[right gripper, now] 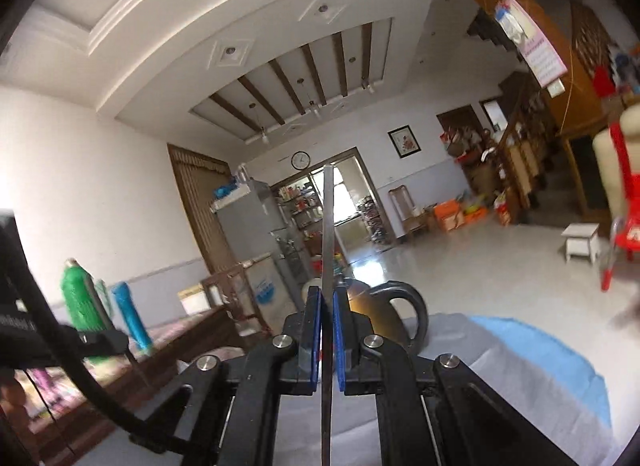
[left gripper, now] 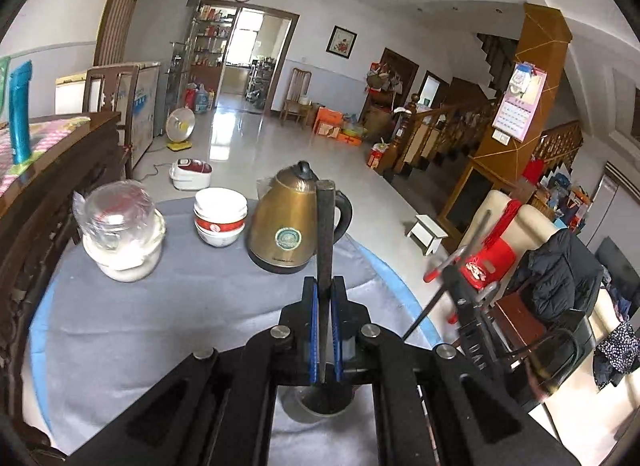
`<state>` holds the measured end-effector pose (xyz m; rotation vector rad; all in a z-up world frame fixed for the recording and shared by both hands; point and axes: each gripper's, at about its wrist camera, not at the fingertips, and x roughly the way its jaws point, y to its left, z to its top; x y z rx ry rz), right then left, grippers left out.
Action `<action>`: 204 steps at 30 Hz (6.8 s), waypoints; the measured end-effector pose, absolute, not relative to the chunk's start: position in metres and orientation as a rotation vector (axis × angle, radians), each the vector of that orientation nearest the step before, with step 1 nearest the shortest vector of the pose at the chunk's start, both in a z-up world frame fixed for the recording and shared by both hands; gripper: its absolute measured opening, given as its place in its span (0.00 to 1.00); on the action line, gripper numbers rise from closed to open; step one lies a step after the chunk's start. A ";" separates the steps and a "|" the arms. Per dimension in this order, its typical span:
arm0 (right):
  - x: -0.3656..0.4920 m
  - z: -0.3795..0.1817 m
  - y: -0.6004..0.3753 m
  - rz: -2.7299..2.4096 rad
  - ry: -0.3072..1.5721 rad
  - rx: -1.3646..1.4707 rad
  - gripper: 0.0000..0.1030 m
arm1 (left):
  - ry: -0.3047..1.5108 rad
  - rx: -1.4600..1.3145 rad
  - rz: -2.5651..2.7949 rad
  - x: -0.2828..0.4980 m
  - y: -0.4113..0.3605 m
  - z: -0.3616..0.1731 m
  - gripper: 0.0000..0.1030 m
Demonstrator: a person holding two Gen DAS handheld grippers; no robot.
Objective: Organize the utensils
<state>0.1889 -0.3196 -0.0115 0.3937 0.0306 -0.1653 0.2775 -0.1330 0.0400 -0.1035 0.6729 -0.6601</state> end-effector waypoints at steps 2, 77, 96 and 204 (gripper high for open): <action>0.204 -0.021 -0.318 -0.168 0.072 0.384 0.06 | 0.705 -0.109 -0.660 0.283 -0.143 0.023 0.06; 0.148 -0.199 -0.244 0.184 0.769 0.521 0.38 | 1.202 0.022 -0.507 0.258 -0.057 -0.209 0.49; 0.189 -0.202 -0.214 0.176 0.832 0.431 0.38 | 1.215 0.084 -0.465 0.255 -0.025 -0.201 0.48; 0.175 -0.048 -0.346 -0.064 0.399 0.509 0.16 | 0.775 0.057 -0.637 0.263 -0.155 -0.009 0.51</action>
